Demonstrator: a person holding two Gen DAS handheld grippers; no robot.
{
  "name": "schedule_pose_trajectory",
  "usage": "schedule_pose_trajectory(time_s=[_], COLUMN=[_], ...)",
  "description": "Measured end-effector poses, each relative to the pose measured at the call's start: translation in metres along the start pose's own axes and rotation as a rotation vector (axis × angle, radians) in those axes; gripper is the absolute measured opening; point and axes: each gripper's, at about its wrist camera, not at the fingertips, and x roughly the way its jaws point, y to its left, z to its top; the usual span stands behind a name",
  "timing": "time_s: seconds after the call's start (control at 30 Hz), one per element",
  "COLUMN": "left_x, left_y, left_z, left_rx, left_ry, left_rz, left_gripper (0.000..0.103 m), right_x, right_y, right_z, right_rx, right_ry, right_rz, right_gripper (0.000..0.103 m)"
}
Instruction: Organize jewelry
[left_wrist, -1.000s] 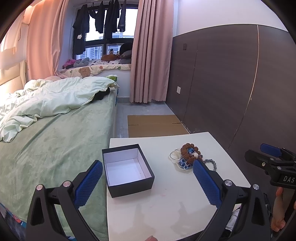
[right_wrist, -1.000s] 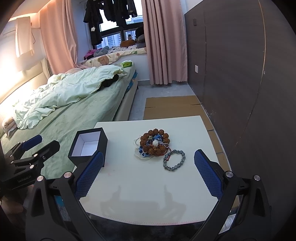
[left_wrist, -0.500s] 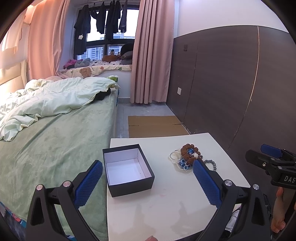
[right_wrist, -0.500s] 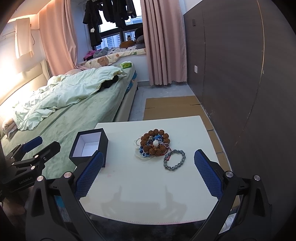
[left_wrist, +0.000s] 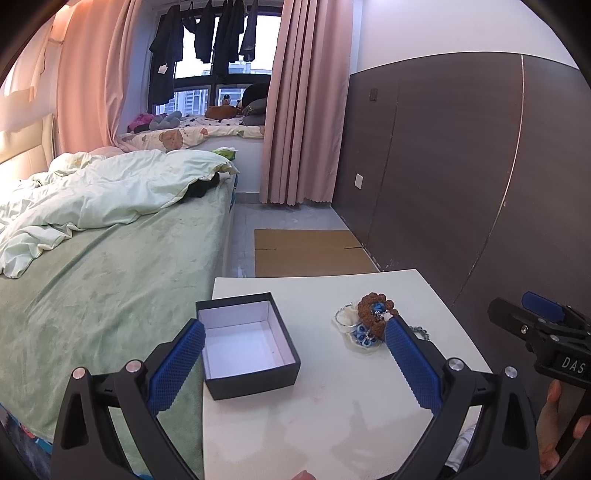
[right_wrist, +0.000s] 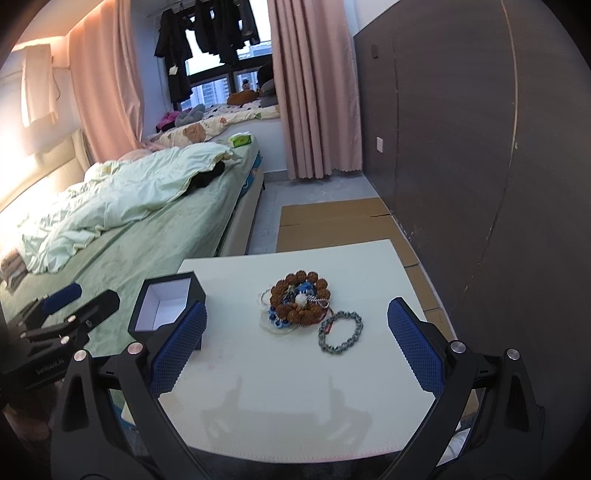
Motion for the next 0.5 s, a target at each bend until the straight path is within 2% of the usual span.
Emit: schedule_pose_trajectory(time_s=[0.2, 0.37, 0.5], left_x=[0.021, 0.044, 0.063], left_y=[-0.009, -0.018, -0.027], left_z=[0.008, 0.014, 0.017], left_rx=[0.003, 0.002, 0.014], left_ry=[0.027, 0.056, 0.074], left_rz=[-0.004, -0.043, -0.061], left_gripper=[0.095, 0.095, 0.094], right_x=[0.012, 0.031, 0.049], right_y=[-0.025, -0.053, -0.079], right_z=[0.013, 0.021, 0.024], right_rx=[0.056, 0.146, 0.273], right_ry=[-0.006, 0.010, 0.078], right_rz=[-0.037, -0.060, 0.007], right_gripper=[0.098, 0.098, 0.098])
